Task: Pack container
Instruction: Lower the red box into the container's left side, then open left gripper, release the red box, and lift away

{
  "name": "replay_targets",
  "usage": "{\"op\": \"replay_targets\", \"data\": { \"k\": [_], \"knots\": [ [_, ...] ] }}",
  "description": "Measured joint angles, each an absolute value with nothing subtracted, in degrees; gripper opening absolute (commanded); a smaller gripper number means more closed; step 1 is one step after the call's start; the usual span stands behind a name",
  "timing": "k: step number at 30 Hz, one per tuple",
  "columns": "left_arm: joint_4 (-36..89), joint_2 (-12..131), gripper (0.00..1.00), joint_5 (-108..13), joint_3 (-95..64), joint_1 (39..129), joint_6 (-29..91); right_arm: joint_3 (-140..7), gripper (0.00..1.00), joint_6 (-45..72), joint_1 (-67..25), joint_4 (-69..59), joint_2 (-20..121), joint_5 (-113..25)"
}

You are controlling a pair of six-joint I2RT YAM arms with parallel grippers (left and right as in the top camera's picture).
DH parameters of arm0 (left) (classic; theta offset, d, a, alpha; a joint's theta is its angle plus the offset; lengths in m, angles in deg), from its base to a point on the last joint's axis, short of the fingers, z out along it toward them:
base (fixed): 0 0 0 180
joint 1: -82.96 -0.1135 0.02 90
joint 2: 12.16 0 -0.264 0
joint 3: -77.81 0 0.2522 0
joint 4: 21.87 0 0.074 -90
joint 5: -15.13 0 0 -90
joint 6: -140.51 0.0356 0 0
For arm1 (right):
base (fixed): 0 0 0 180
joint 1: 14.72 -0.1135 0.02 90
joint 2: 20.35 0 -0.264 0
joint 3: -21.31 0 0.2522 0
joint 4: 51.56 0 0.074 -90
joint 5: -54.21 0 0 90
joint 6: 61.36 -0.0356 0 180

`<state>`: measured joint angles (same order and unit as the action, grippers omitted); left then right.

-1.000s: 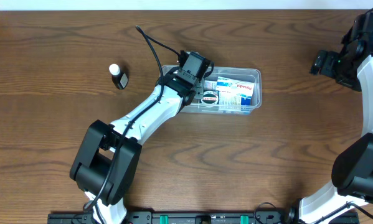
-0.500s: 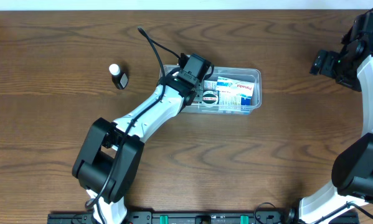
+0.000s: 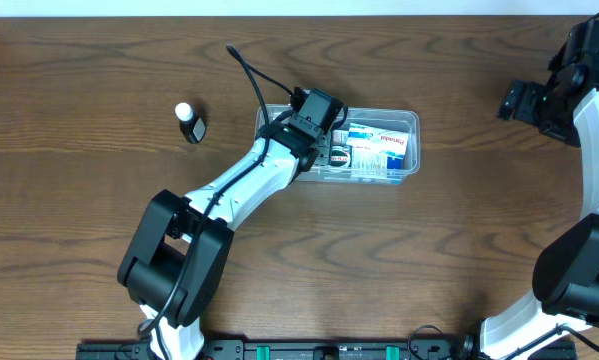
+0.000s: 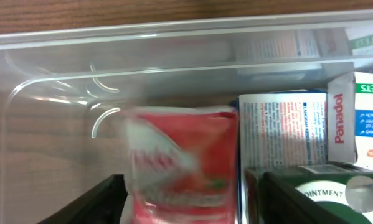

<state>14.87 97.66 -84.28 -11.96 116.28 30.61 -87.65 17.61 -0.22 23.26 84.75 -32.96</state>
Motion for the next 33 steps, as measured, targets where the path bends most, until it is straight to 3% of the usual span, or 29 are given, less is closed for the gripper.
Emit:
{"op": "replay_targets", "data": {
  "k": [11, 21, 26, 28, 30, 33],
  "knots": [
    [14.85, 97.66, 0.69, -84.28, -11.96, 116.28, 30.61, -87.65, 0.99, 17.61, -0.22, 23.26, 84.75, -32.96],
    [14.79, 97.68, 0.59, -85.07, -11.96, 116.28, 31.96, -87.65, 0.99, 17.61, -0.22, 23.26, 84.75, -32.96],
    [14.74, 97.66, 0.43, -86.05, -11.96, 116.17, 32.51, -87.65, 0.99, 17.61, -0.22, 23.26, 84.75, -32.96],
    [14.7, 97.66, 0.29, -86.23, -11.96, 116.09, 32.49, -87.65, 0.99, 17.61, -0.22, 23.26, 84.75, -32.96],
    [14.63, 97.66, 0.06, -86.47, -11.96, 116.06, 32.44, -87.65, 0.99, 17.61, -0.22, 23.26, 84.75, -32.94],
    [14.61, 97.66, 0.06, -86.73, -11.96, 116.04, 32.73, -87.65, 0.99, 17.61, -0.22, 23.26, 84.75, -32.96]
  ]
}}
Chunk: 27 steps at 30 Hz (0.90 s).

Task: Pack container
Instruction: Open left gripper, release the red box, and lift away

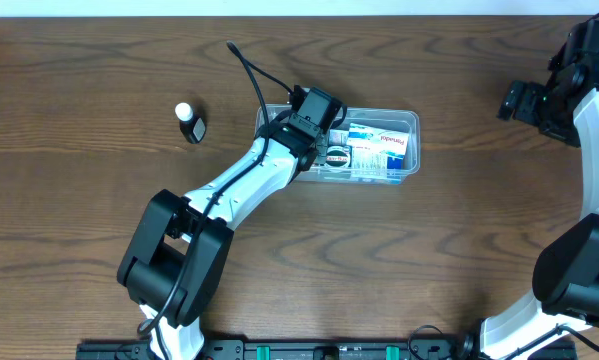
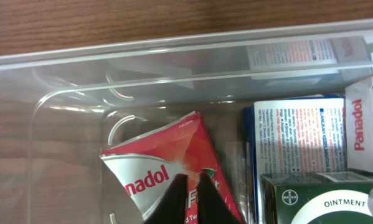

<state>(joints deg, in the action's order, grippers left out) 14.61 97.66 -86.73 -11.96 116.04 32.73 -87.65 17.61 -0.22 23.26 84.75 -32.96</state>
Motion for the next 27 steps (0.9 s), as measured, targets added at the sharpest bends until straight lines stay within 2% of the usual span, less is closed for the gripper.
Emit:
{"op": "replay_targets", "data": {
  "k": [6, 18, 27],
  "knots": [
    [16.36, 97.66, 0.06, -87.5, -11.96, 114.82, 32.73, -87.65, 0.99, 17.61, -0.22, 23.26, 84.75, -32.94],
    [32.56, 97.68, 0.06, -88.28, -22.34, 110.8, 32.75, -87.65, 0.99, 17.61, -0.22, 23.26, 84.75, -32.94],
    [38.74, 97.79, 0.06, -78.25, -25.05, 107.45, 32.75, -87.65, 0.99, 17.61, -0.22, 23.24, 84.75, -32.94]
  ]
}}
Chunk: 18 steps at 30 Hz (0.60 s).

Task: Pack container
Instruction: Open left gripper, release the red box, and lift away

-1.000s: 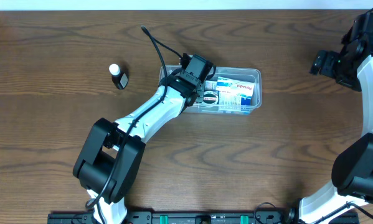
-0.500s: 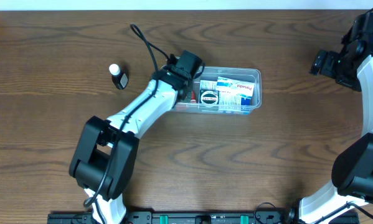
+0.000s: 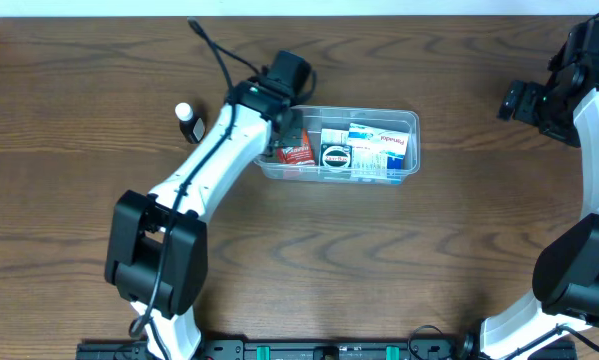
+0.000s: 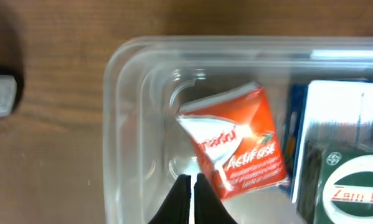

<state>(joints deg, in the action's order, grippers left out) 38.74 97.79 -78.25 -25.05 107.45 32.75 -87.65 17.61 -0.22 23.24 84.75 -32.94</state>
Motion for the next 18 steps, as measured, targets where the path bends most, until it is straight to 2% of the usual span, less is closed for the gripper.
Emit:
{"op": "replay_targets", "data": {
  "k": [6, 18],
  "knots": [
    [42.41, 98.01, 0.05, -74.58, -26.19, 103.89, 32.81, -87.65, 0.99, 17.61, -0.22, 23.26, 84.75, -32.94],
    [42.48, 101.22, 0.06, -70.91, -26.65, 105.2, 32.99, -87.65, 0.99, 17.61, -0.22, 23.26, 84.75, -32.96]
  ]
}}
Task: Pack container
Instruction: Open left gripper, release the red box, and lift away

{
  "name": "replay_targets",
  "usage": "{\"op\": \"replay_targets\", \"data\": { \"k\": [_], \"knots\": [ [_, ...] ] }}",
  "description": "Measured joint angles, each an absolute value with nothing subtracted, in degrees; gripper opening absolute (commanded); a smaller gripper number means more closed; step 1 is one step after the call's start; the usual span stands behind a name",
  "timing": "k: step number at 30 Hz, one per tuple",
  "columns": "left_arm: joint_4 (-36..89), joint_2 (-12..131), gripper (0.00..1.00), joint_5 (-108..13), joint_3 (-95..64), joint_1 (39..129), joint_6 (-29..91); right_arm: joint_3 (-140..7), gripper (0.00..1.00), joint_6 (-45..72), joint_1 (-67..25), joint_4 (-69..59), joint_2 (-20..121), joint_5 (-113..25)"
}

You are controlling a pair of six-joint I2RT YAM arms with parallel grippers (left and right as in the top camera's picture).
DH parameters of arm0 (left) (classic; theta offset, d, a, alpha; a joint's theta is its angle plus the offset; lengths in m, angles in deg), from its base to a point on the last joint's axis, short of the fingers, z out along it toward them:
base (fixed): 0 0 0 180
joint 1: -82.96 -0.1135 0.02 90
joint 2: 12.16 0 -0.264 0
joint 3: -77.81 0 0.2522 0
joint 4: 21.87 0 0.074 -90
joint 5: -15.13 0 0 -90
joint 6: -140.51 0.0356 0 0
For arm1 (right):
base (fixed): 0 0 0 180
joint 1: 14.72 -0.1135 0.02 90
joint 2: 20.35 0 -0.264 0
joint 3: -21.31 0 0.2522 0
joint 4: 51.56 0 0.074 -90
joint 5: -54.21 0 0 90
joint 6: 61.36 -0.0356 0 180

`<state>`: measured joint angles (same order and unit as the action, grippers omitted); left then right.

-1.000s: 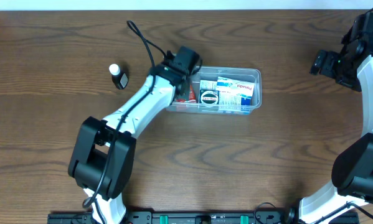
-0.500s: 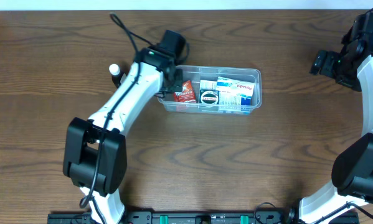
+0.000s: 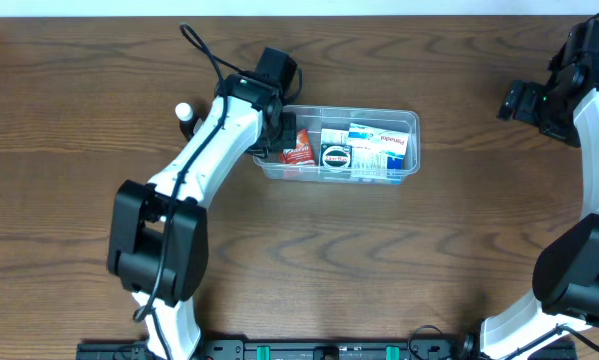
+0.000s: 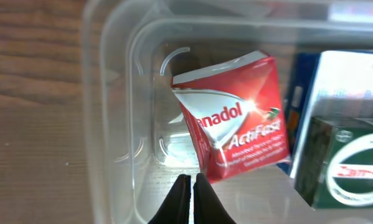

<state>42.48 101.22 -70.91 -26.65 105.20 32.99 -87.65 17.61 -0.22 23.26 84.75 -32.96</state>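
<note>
A clear plastic container [image 3: 411,122] lies mid-table; its left wall [image 4: 111,93] fills the left wrist view. Inside at the left end a red Panadol ActiFast box [image 4: 236,118] lies tilted on the floor, also seen as a red box [image 3: 298,151] from overhead. Beside it are a green ointment box [image 4: 348,165] and blue-and-white Panadol boxes [image 3: 379,148]. My left gripper [image 4: 189,193] hangs shut and empty just inside the container's left end, a little short of the red box. My right gripper [image 3: 516,100] is raised at the far right, its jaws unclear.
A small bottle with a white cap [image 3: 183,111] stands left of the container, partly behind my left arm [image 3: 204,150]. A black cable [image 3: 204,55] loops above the wrist. Bare wooden table [image 3: 399,260] lies around the container.
My left arm has shifted slightly left, and now partly covers the small bottle. The red box looks larger in the wrist view. The gripper stays shut and the right arm is unchanged.
First my left gripper was open deep in the container with the red box blurred between its fingers. Then it was shut above the box, which lay on the floor. Later it had drawn back to the container's left end, where it remains.
</note>
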Motion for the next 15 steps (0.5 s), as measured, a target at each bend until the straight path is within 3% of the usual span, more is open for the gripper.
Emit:
{"op": "replay_targets", "data": {
  "k": [15],
  "knots": [
    [40.32, 106.38, 0.06, -70.73, -26.65, 105.59, 32.99, -87.63, 0.99, 17.61, -0.22, 23.26, 84.75, -32.96]
  ]
}}
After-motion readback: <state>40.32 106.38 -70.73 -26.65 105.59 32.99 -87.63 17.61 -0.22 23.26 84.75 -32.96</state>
